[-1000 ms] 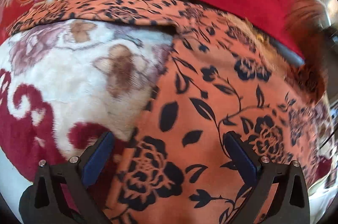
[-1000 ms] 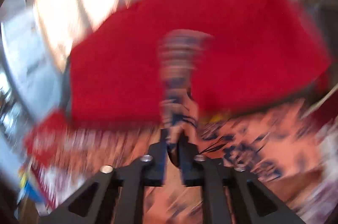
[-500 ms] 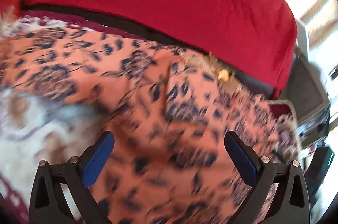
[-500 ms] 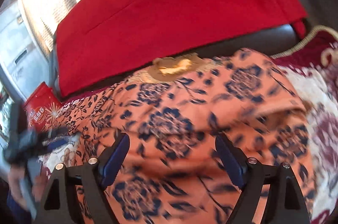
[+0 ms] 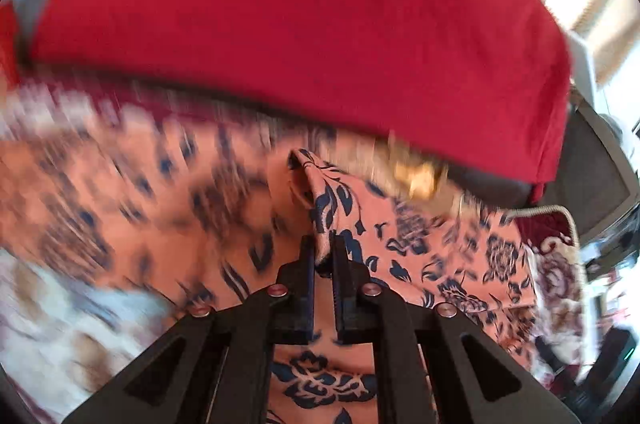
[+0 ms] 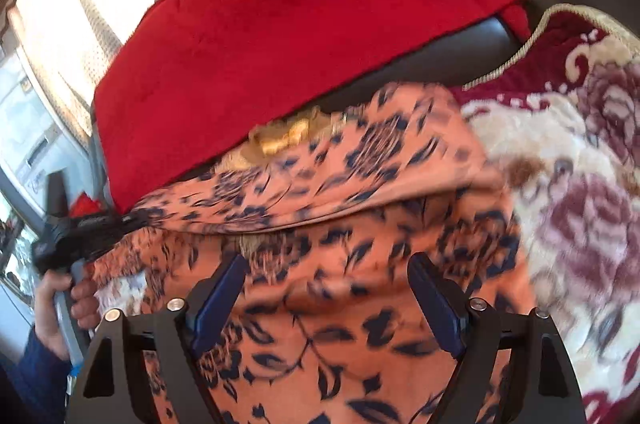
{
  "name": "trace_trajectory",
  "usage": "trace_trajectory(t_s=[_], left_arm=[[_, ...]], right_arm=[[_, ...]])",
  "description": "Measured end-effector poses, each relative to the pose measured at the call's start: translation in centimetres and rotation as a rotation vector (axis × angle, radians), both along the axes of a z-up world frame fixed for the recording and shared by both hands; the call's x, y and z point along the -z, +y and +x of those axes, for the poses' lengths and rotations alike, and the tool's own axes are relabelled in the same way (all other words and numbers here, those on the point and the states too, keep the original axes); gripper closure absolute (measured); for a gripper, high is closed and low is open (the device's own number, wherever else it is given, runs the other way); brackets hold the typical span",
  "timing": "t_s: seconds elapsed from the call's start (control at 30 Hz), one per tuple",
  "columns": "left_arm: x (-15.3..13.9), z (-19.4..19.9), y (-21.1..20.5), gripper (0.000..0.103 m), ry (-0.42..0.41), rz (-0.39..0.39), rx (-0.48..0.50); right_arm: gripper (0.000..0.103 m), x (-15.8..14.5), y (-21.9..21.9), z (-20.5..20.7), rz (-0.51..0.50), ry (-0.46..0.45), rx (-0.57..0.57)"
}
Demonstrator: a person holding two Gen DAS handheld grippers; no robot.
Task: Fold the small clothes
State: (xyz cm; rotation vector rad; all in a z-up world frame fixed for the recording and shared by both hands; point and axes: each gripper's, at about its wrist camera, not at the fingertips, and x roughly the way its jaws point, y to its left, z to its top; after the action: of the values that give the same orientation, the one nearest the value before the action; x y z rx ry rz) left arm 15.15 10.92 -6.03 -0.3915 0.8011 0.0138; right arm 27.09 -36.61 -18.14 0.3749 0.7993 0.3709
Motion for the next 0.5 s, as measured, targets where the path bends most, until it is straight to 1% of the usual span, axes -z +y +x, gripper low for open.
trace_trajectory(t_s=[0.03,0.07,0.1,0.17,0.2,0.23,0.3,0.33,0.37,0.4,0.43,0.47,0.5], left_arm=[[-0.3,-0.6,0.0,0.096,-0.023,0.027,-0.017],[0.1,-1.0,0.2,0.095,-0.021,0.049,-0.035],[1.2,-0.8,0.3,0.095,0.013,0.053,-0.039],[5.2,0.0,0.4,0.095,0.157,0.046,-0.018],[6.7,0.1,0.3,0.095,0.195,0.055,-0.017],[7.8,-0.1,0.2,0.094,0.215,0.056,-0.012],[8.4,-0.7,-0.2,0.094,0.188,0.069,-0.019],[8.3,-0.7,-0.5,0.094,0.186,0.077,-0.022],[8.2,-0.7,-0.7,0.094,0.194,0.081,-0.026],[8.3,-0.7,-0.8,0.094,0.202,0.08,-0.029],[8.1,-0.7,-1.0,0.093,0.207,0.079,-0.027],[8.1,-0.3,-1.0,0.089,0.213,0.078,-0.025],[7.8,0.3,-0.7,0.075,0.226,0.072,-0.024]], right_arm=[[0.017,-0.6,-0.3,0.6,0.004,-0.016,0.006],[0.017,-1.2,-0.8,1.3,0.017,-0.032,0.016],[0.017,-1.6,-1.2,2.1,0.04,-0.038,0.028],[0.01,-1.7,-2.3,4.8,0.112,-0.012,0.064],[0.01,-1.3,-2.7,6.5,0.141,0.019,0.078],[0.01,-1.0,-3.1,7.8,0.166,0.048,0.088],[0.01,0.3,-4.2,11.3,0.287,0.124,0.107],[0.01,0.9,-4.6,12.6,0.327,0.152,0.105],[0.01,2.3,-4.9,14.6,0.362,0.202,0.095],[0.01,3.8,-5.3,16.1,0.355,0.253,0.113],[0.01,5.6,-5.7,17.3,0.329,0.326,0.152],[0.011,6.8,-6.0,18.0,0.355,0.358,0.159],[0.011,6.2,-6.0,17.9,0.347,0.334,0.169]])
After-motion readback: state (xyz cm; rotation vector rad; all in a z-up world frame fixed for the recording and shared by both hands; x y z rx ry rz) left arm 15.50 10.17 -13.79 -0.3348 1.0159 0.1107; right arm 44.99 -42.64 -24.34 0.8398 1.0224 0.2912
